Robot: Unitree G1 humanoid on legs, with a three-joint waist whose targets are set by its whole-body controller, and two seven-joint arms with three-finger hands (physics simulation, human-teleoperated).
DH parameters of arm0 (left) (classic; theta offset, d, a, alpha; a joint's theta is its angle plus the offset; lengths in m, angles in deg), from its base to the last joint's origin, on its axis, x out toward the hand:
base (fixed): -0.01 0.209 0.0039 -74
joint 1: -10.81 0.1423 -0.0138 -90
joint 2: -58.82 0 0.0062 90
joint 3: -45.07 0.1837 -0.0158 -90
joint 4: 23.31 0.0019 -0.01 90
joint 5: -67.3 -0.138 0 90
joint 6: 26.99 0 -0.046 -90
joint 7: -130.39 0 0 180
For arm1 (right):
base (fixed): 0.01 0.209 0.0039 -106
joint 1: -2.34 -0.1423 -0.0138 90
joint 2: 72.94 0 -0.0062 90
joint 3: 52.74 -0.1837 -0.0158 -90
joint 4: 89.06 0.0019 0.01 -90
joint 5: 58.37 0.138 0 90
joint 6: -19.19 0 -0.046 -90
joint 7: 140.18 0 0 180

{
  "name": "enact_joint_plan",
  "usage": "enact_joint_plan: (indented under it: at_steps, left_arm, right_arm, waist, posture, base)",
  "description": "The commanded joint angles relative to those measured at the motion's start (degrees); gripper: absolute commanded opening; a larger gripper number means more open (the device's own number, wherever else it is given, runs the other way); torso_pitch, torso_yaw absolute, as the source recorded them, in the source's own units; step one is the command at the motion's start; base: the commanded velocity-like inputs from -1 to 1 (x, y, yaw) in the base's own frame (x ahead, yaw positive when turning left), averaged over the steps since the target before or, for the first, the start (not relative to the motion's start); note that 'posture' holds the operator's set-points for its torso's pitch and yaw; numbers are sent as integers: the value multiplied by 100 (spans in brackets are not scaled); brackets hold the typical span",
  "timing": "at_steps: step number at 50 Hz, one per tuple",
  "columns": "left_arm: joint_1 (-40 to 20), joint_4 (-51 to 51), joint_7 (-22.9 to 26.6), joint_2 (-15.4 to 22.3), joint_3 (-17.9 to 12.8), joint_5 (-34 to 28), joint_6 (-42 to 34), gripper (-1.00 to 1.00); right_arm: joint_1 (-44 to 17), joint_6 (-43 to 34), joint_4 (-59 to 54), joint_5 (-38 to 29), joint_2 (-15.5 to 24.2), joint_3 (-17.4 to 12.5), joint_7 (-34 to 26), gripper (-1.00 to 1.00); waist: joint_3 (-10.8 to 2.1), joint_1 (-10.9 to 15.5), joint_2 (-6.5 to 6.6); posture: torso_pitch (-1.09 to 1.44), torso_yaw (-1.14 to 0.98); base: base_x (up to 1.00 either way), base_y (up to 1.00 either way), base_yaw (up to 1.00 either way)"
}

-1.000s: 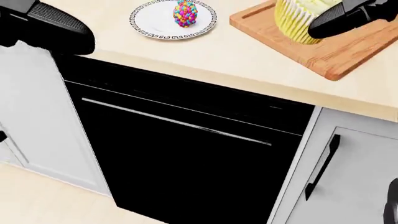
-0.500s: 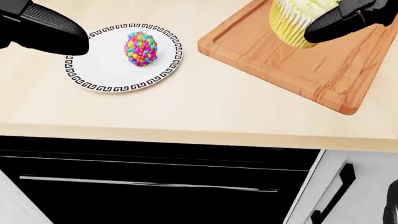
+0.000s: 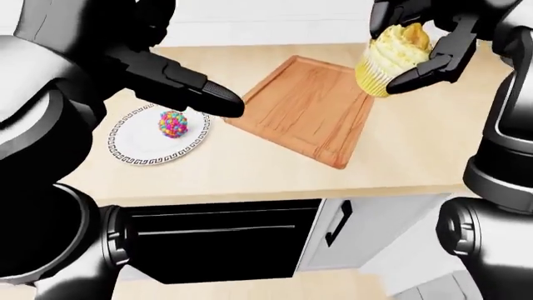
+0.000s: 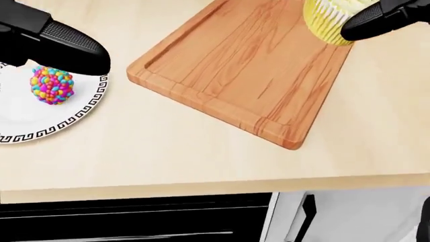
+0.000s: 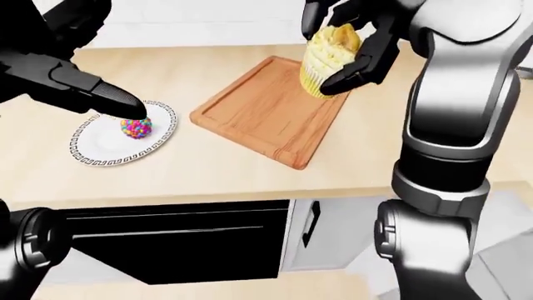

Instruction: Move the dessert items from the plate to the tray.

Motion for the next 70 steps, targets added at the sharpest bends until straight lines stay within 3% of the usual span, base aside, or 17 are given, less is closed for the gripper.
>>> enact_joint_plan:
  at_steps: [1,5,8,12,19,30,31,33,35,39,40,45,50,53,59,60,70]
  left_arm:
    - [-162,45,-32,94,-106,-59,0,100]
    - [-140,31,14,120,-129,-90,0,100]
    - [-163,41,42,146,-135,-102,0,100]
    - [-137,29,50,175,-161,-79,0,100]
    - [-172,56,72,192,-142,-100,0,100]
    - [-84,-11,166,184,-149,-206,0,100]
    - [-77,-17,179,170,-145,-232,0,100]
    - [-63,-34,209,149,-132,-284,0,100]
    - [-41,-53,237,135,-126,-322,0,100]
    - [-42,-54,274,135,-125,-360,0,100]
    - [-39,-58,276,134,-126,-359,0,100]
    - [24,-104,328,115,-114,-430,0,100]
    - [43,-117,419,124,-118,-509,0,100]
    - [5,-97,411,133,-118,-490,1,100]
    - [-15,-86,394,140,-114,-469,1,100]
    - [-10,-89,386,133,-120,-464,1,100]
    - [87,-159,504,143,-198,-547,0,100]
  right_arm:
    - [-193,45,24,21,-22,51,43,-100]
    - [-198,90,5,11,-14,75,48,-100]
    - [-201,148,8,-21,-32,93,34,-100]
    - [-227,98,33,-28,-80,84,25,-100]
    - [-298,19,10,-2,-81,81,41,-99]
    - [-327,-9,-36,-7,-195,123,85,-100]
    - [-341,-84,-27,4,-217,106,93,-99]
    - [-318,-108,-1,3,-203,123,83,-99]
    - [-324,-63,-56,14,-182,104,128,-99]
    - [-325,-66,-76,71,-172,87,164,-99]
    - [-320,-55,-85,82,-172,92,174,-99]
    - [-353,-49,-198,88,-200,127,232,-98]
    - [-440,14,-402,19,-217,214,223,-99]
    - [-407,185,-664,-72,-256,248,282,-98]
    - [-449,582,-1313,-204,-449,301,594,-98]
    - [-453,681,-1447,-243,-487,334,666,-99]
    - [-651,1204,-2456,-576,-806,494,1065,-98]
  waist:
    - [-166,63,-48]
    - [-94,0,164]
    - [-116,-45,412]
    - [-214,-32,308]
    - [-200,10,183]
    - [-169,3,193]
    - [-266,58,186]
    - [-200,125,156]
    - [-247,75,130]
    - [-231,-12,396]
    - [-229,-33,223]
    - [-153,-48,441]
    - [23,-91,279]
    - [-25,-18,47]
    - [-250,-117,360]
    - [-210,-97,400]
    - [-239,-93,383]
  posture:
    - [0,0]
    - [0,0]
    - [0,0]
    - [0,0]
    - [0,0]
    - [0,0]
    - [0,0]
    - [0,0]
    - [0,0]
    - [0,0]
    - [0,0]
    - [0,0]
    - [0,0]
    - [0,0]
    - [0,0]
    - [0,0]
    - [0,0]
  base:
    - [0,0,0]
    - [0,0,0]
    - [0,0,0]
    - [0,1,0]
    - [0,0,0]
    - [0,0,0]
    - [0,0,20]
    - [0,0,74]
    - [0,0,64]
    - [0,0,0]
    - [0,0,0]
    - [0,0,0]
    - [0,0,0]
    - [0,0,0]
    - [0,0,0]
    - [0,0,0]
    - [0,0,0]
